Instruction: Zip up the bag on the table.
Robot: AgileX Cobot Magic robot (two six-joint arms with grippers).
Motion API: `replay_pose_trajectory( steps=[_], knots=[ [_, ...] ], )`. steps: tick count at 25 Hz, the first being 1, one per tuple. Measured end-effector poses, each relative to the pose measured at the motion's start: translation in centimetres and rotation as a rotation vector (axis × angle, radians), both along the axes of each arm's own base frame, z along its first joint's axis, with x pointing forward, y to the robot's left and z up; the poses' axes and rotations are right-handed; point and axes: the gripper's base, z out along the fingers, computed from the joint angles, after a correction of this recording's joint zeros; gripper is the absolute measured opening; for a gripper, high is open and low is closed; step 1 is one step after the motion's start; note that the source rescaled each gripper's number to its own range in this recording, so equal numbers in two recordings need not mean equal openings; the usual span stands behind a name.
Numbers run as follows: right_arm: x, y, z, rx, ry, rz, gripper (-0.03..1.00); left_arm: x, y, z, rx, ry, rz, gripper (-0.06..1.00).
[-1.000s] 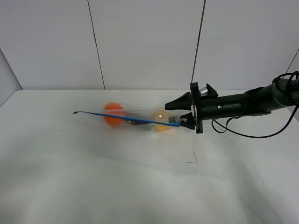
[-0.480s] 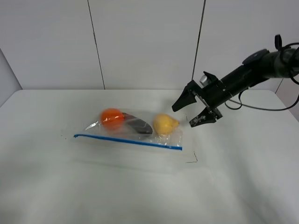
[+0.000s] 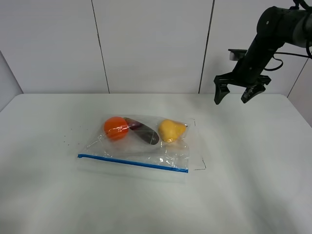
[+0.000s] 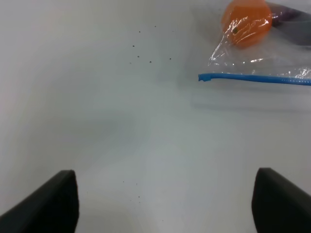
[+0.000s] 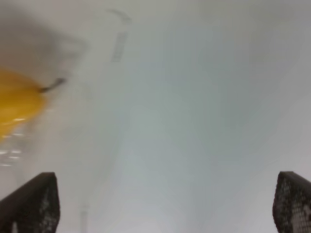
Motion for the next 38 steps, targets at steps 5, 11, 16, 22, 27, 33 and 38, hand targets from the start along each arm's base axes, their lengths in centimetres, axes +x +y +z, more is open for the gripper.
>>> replay_pose_trajectory(
  steps=[5,11,16,22,27,33,38],
  knots=[
    [0.1,-1.7,0.0,-0.026,0.0,-0.038,0.97,0.0,0.0,0.0,0.0,0.0,0.0,0.97],
    [-0.9,-1.8,0.9,-0.024,-0.003,-0.044,0.97,0.0,0.0,0.0,0.0,0.0,0.0,0.97],
    [-4.5,-1.9,2.8,-0.025,0.011,-0.044,0.97,0.0,0.0,0.0,0.0,0.0,0.0,0.97],
    [-14.6,-2.3,4.6,-0.03,0.072,-0.042,0.97,0.0,0.0,0.0,0.0,0.0,0.0,0.97],
    [-23.4,-2.7,3.9,-0.042,0.103,-0.04,0.97,0.0,0.0,0.0,0.0,0.0,0.0,0.97],
    [-31.7,-3.4,3.5,-0.066,-0.068,-0.043,0.97,0.0,0.0,0.0,0.001,0.0,0.0,0.97],
    [-36.6,-3.6,3.7,-0.048,-0.346,-0.059,0.97,0.0,0.0,0.0,0.001,0.0,0.0,0.97]
  ],
)
